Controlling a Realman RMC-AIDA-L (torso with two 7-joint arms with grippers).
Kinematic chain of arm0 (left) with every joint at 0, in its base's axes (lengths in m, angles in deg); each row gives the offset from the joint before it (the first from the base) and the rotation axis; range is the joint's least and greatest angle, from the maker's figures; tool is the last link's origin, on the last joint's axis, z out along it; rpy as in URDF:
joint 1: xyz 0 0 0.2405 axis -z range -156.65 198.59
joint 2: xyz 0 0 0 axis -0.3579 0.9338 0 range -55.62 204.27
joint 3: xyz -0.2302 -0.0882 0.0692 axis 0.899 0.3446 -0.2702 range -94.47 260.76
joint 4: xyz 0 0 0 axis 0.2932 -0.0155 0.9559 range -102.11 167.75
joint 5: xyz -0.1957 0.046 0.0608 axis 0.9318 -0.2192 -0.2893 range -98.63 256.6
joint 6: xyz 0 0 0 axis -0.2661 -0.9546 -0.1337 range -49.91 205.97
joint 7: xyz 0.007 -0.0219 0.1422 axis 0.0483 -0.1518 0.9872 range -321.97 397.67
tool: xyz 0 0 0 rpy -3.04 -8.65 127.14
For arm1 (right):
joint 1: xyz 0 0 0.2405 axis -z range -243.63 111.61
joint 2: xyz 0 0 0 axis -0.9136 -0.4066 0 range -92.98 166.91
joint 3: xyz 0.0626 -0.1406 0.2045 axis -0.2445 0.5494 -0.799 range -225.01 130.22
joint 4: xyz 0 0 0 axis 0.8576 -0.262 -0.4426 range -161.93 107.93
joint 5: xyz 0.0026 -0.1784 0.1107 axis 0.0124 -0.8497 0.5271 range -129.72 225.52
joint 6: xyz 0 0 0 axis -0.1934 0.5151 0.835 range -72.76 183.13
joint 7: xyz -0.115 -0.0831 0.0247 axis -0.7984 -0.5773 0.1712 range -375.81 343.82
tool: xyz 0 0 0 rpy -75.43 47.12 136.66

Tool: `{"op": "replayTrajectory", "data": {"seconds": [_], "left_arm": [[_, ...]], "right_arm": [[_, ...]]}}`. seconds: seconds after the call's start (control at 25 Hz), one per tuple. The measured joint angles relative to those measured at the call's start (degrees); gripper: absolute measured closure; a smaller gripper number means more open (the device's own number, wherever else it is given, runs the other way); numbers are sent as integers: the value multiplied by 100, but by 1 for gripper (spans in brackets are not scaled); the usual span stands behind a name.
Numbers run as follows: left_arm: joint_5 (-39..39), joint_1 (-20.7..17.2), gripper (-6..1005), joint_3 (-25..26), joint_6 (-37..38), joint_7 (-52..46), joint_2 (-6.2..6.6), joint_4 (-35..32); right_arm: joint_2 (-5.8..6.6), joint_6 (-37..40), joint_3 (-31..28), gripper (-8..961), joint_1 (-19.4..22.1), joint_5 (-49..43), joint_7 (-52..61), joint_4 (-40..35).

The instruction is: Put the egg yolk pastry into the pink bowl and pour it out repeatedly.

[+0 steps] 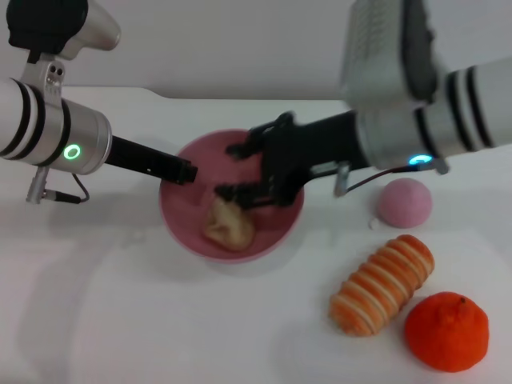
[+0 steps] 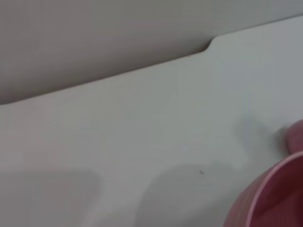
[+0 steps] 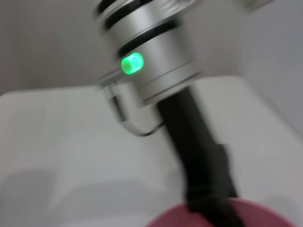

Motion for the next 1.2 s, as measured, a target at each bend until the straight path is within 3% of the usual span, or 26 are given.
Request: {"op": "replayTrajectory", "data": {"seconds": [0.08, 0.2, 0.36, 0.48, 0.52, 0.56, 0.76, 0.92, 1.04, 1.2], "left_arm": [[1, -67, 999, -69, -154, 73, -1, -80], [26, -454, 999, -545, -859, 328, -2, -514], [15, -1228, 1000, -1485, -2432, 716, 17, -1228], [-128, -1732, 1000, -2267, -3838, 1456, 18, -1407], [-387, -1968, 1000, -2810, -4709, 1891, 9, -1330], [-387, -1968, 1000, -2810, -4709, 1891, 9, -1330], [-1414, -2230, 1000, -4243, -7638, 2420, -29, -318], [-1620, -2073, 1001, -4969, -9976, 3563, -68, 938], [-1564, -1784, 1001, -5462, -11054, 4830, -89, 1749], [-1101, -1490, 1001, -6022, -11941, 5925, -95, 2374]], "right_arm": [[-20, -17, -349, 356, 158, 60, 17, -80], [-37, -41, -1138, 356, 417, 327, 29, 3], [10, -23, -2210, 355, 690, 468, 28, 494], [55, -10, -2865, 354, 921, 400, -25, 930], [59, -12, -3053, 354, 1004, 376, -32, 1033], [60, -13, -3177, 354, 1063, 362, -39, 1087], [49, 19, -3676, 353, 1362, 332, -111, 1247], [41, 141, -3750, 352, 1426, 316, -122, 1279], [41, 175, -3726, 351, 1428, 308, -158, 1298], [42, 177, -3685, 351, 1390, 304, -192, 1363]]}}
